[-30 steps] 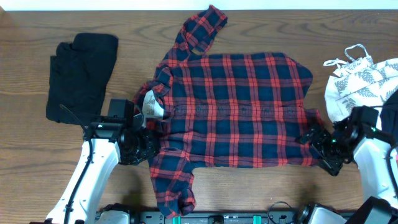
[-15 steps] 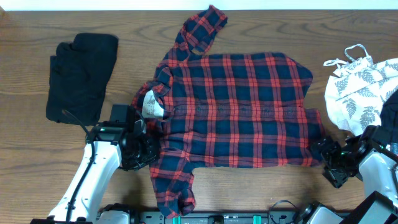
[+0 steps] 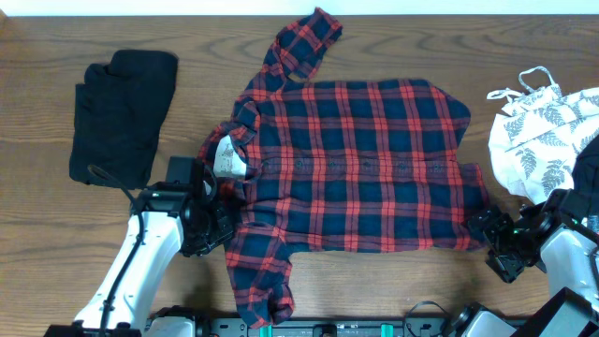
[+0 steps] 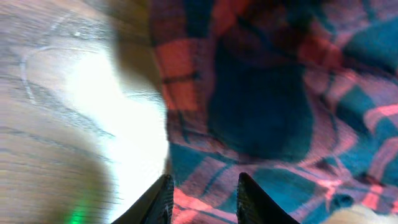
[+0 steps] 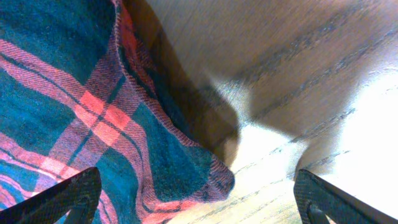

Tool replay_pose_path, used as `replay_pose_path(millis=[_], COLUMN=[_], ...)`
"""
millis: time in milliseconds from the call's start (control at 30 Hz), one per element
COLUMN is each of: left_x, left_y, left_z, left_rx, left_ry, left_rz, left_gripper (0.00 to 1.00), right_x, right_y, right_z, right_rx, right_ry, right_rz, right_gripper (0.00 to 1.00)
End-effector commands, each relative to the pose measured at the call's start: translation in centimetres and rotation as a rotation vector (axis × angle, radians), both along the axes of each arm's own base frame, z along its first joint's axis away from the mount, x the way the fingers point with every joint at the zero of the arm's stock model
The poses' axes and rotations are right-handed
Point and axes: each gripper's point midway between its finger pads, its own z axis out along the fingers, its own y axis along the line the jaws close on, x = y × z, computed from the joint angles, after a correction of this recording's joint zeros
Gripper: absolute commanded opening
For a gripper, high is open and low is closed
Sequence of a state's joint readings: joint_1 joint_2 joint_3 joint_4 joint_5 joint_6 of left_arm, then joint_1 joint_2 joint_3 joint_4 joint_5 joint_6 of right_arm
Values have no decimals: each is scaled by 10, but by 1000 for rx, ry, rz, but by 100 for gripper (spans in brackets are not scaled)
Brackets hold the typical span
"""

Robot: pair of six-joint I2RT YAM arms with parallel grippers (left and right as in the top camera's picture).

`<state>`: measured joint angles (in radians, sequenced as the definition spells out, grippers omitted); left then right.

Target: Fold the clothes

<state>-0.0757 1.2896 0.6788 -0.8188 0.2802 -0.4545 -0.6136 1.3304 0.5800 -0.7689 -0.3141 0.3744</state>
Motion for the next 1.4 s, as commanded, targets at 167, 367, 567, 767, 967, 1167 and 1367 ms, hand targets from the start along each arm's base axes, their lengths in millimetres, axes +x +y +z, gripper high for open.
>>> replay_pose_path(millis=[167, 367, 567, 767, 967, 1167, 1367], left_x=[-17, -15, -13, -8, -7, -8, 0], left_y=[8, -4, -9, -24, -26, -28, -41], left_z=[-27, -39, -39, -35, -34, -32, -11], left_rx=[56, -11, -41, -133, -147, -160, -247], left_ry=[131, 173, 170, 156, 148, 146, 61], left_rz=[26, 25, 26, 22, 11, 7, -20], left_gripper=[35, 35, 35, 26, 9, 6, 6], right_x=[10, 13, 12, 11, 11, 10, 19], right_y=[0, 2, 3, 3, 3, 4, 10], right_z=[3, 5, 5, 5, 5, 4, 9], right_rx=[1, 14, 14, 16, 15, 18, 36], right_ry=[-65, -86, -85, -82, -83, -78, -154], right_rz=[26, 39, 50, 50, 53, 57, 137], right_gripper=[98, 92, 68, 37, 17, 1, 1])
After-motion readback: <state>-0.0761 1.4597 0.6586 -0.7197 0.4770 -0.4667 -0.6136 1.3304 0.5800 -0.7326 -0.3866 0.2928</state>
